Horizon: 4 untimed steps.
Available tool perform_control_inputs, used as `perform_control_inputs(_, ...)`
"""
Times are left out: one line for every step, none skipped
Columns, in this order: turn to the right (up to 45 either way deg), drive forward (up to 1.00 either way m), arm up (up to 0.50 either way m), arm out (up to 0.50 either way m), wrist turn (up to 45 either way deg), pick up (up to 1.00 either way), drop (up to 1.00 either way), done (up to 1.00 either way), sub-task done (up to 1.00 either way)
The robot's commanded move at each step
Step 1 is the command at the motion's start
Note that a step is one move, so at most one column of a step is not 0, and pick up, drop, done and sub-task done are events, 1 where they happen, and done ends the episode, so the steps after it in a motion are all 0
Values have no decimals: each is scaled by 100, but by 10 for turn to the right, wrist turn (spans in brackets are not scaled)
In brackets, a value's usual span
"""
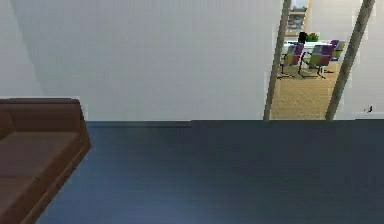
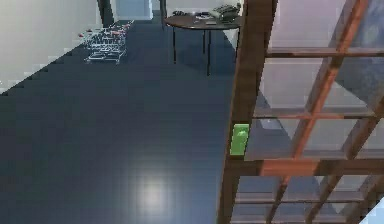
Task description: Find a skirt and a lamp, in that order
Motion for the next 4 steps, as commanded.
perform_control_inputs(450,0,0,0,0,0,0,0,0)
perform_control_inputs(90,0,0,0,0,0,0,0,0)
perform_control_inputs(0,100,0,0,0,0,0,0,0)
perform_control_inputs(0,100,0,0,0,0,0,0,0)
